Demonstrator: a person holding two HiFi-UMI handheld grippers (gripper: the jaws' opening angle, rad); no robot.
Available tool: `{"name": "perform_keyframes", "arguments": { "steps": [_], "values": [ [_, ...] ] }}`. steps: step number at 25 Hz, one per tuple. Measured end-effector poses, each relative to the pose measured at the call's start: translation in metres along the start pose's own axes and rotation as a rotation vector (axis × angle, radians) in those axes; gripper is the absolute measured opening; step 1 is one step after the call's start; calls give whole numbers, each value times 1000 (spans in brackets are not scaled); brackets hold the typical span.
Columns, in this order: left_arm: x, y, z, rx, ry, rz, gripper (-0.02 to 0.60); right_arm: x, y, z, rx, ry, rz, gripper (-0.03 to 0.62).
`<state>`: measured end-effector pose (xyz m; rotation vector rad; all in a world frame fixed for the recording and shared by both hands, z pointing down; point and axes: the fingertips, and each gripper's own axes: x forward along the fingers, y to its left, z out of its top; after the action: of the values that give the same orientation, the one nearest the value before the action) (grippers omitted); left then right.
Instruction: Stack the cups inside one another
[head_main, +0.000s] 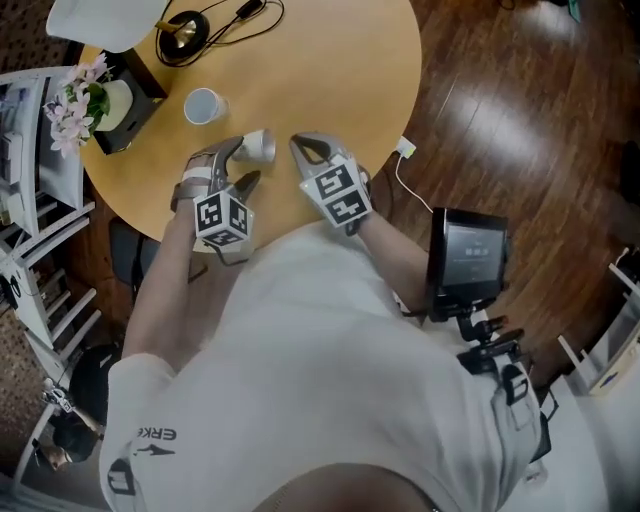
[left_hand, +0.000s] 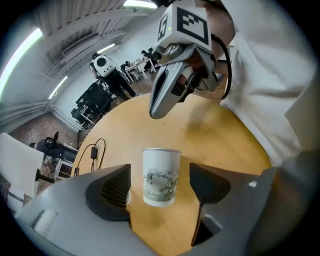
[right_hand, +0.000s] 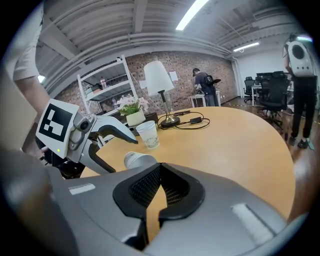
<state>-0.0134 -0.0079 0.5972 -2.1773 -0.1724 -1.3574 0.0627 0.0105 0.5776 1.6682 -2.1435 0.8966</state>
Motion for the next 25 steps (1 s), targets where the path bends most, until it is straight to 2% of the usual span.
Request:
{"name": "perform_keyframes", "arguments": {
  "steps": [6,11,13,17,20,22,25],
  "values": [
    [27,-2,-5,34,76,-134,387,2,-8,-5,56,-8,-13,14],
    [43,-8,-8,20,126,-227,385,-2,-16,-7,69,-10,-22,14],
    [45,-9,-8,0,134,-240,351,-3,-17,-8,70,-9,-24,14],
    [46,-8,-5,-55,113,-213,330,-3,-18,-7,54,-2,-22,14],
    [44,-1,-3,-94,78,-153,328,-2,-19,-3,34,3,-18,14],
    [40,9,0,-155,27,-95,328,0,-19,-1,23,8,-15,14],
    [22,29,11,-287,-102,15,328,1,-16,4,4,13,-16,14]
  ]
}}
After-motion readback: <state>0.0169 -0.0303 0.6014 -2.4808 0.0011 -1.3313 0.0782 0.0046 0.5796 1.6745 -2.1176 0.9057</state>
